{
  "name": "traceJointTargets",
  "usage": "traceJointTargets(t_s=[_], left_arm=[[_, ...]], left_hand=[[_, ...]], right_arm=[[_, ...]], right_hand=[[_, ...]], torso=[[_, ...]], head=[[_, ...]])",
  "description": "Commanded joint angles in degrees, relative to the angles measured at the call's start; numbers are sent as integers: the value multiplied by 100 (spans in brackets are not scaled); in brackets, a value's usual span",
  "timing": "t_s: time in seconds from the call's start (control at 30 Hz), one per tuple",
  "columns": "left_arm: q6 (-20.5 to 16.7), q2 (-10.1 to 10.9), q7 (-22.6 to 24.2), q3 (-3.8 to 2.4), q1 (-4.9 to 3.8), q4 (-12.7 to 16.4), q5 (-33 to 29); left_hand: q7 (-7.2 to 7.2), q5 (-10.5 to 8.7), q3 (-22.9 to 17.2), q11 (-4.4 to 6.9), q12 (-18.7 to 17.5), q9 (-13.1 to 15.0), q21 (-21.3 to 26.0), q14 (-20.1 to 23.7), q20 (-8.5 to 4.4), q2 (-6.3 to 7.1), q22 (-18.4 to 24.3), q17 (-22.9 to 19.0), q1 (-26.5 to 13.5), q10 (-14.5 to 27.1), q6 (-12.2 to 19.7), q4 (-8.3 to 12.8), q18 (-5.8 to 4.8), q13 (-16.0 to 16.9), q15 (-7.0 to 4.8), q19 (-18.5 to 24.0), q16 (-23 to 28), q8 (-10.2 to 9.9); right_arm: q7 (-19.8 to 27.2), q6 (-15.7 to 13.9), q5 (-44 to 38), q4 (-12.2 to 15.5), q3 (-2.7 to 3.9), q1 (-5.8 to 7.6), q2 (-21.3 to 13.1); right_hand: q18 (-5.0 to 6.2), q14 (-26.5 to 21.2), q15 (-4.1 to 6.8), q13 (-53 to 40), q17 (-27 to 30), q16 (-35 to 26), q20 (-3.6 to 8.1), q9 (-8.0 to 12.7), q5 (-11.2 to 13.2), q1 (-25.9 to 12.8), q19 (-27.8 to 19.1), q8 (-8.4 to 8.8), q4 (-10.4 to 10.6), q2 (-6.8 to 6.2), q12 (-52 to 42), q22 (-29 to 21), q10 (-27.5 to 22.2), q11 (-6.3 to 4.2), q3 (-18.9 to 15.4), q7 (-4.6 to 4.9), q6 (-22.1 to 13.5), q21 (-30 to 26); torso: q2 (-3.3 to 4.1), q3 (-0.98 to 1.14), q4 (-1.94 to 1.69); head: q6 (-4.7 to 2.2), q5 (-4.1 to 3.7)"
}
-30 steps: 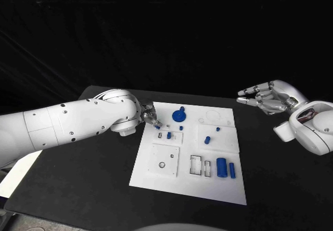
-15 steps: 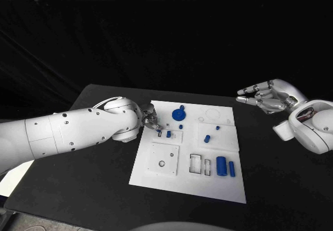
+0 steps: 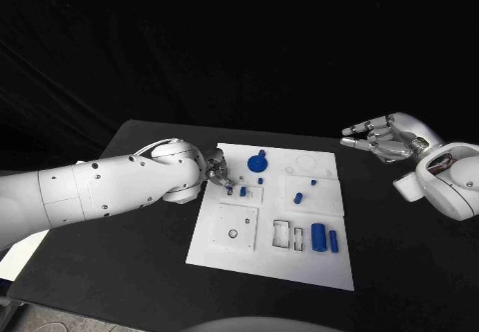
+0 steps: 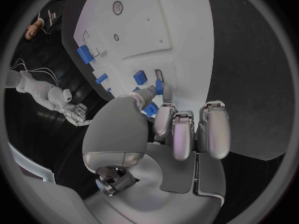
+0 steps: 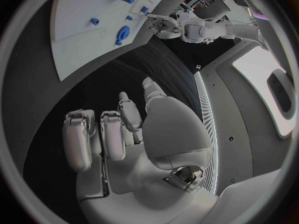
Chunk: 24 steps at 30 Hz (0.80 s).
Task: Assemble the parts on the task board
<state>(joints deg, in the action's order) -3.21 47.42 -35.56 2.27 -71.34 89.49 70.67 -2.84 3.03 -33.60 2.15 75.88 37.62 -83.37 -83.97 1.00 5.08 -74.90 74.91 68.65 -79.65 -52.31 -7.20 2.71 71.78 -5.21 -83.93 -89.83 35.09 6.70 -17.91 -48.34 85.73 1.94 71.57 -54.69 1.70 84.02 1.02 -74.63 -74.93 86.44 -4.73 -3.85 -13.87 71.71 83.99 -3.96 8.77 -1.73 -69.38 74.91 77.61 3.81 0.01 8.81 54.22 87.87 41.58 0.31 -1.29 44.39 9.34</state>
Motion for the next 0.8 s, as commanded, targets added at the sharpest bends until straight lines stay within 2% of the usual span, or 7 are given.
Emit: traceJointTargets(t_s=[0.03,0.8], left_arm=[[238,-24,7,-2,3,-19,78],[610,-78,-22,-2,36,-90,87]], left_hand=[[83,6,-399,-8,14,9,-20,-603,-21,-37,-567,1509,-8,-35,-50,365,-58,2,-16,-295,-17,32],[84,1,-407,-8,11,11,-17,-603,-22,-28,-561,1509,-14,-33,-47,366,-57,-2,-17,-293,-17,37]], right_arm=[[18,72,-1,6,1,-4,2],[17,86,1,7,1,-5,-6]], right_hand=[[-70,463,-34,6,-965,-27,-37,-7,-18,-5,431,-8,-2,36,18,1052,-45,4,-33,4,39,-21],[-70,462,-35,7,-959,-33,-37,-7,-22,-6,431,-9,5,42,14,1051,-46,4,-52,4,41,-22]], torso=[[1,3,2],[-1,-2,-2]], head=[[6,5],[46,-8]])
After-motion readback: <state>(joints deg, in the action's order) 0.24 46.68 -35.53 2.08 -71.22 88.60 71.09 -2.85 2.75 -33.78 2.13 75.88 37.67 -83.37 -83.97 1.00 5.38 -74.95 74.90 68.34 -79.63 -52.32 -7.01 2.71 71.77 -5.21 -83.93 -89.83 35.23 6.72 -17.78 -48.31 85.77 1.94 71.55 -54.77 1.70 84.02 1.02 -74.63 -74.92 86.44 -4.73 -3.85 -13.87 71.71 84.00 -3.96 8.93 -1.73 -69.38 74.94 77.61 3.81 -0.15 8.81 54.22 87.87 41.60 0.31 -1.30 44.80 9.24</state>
